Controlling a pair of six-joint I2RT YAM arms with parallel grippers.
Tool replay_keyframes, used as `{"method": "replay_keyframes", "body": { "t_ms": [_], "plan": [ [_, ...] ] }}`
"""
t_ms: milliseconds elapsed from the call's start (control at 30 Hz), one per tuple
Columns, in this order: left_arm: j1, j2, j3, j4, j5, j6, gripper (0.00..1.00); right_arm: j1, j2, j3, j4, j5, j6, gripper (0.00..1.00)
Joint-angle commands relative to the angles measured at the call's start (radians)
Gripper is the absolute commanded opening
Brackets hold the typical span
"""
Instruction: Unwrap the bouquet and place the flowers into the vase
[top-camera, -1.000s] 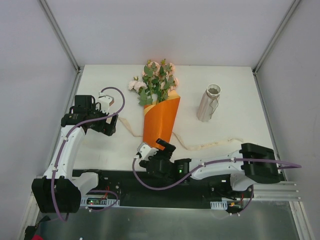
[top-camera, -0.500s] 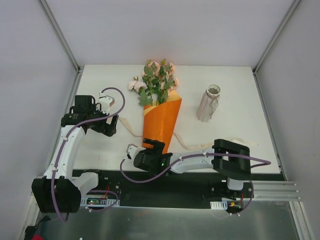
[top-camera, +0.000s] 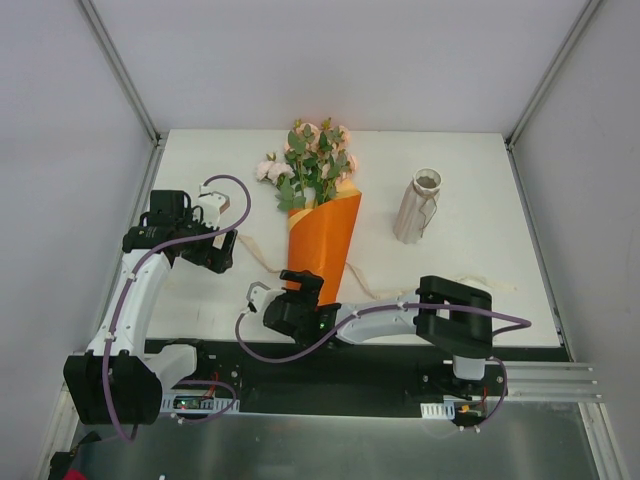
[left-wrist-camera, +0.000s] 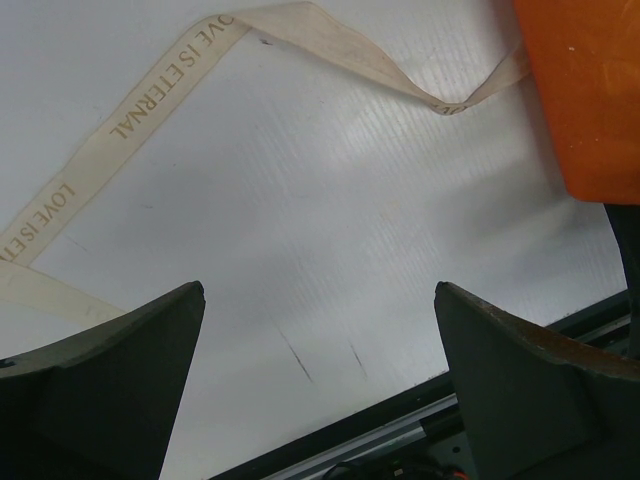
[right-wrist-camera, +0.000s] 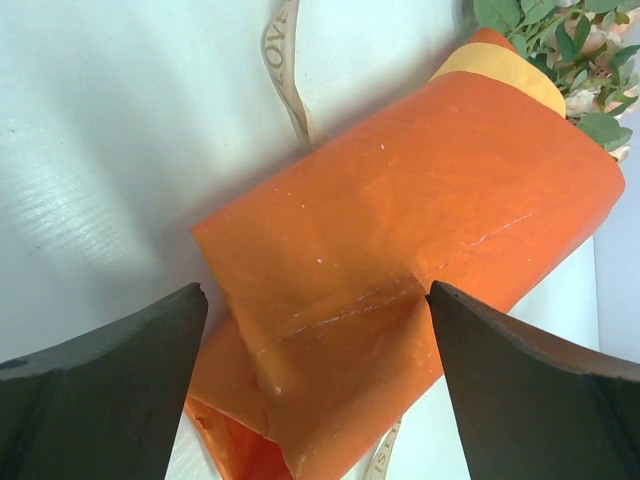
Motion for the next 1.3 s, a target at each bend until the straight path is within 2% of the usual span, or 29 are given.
{"method": "replay_keyframes", "body": {
  "t_ms": [0, 100, 300, 967, 1100, 1267],
  "plan": [
    [-0.008, -0.013, 0.024, -0.015, 0.02, 0.032, 0.99, 0.008, -0.029, 0.007, 0.049, 0.057, -0.013, 0.96],
    [-0.008, -0.01, 0.028, -0.017, 0.021, 0.028, 0.99, 0.005, -0.02, -0.023, 0.155, 0.108, -0.035, 0.96],
    [-0.008, -0.01, 0.036, -0.018, 0.015, 0.035, 0.99, 0.005, 0.032, -0.013, 0.24, 0.154, -0.156, 0.96],
    [-0.008, -0.016, 0.019, -0.021, 0.03, 0.041, 0.99, 0.004, -0.039, -0.073, 0.151, 0.128, -0.125, 0.96],
    [-0.008, -0.008, 0.02, -0.021, 0.027, 0.043, 0.99, -0.001, 0.001, -0.045, 0.252, 0.154, -0.177, 0.96],
    [-0.007, -0.008, 0.019, -0.021, 0.017, 0.049, 0.99, -0.011, 0.087, -0.025, 0.436, 0.238, -0.336, 0.97]
  ]
}}
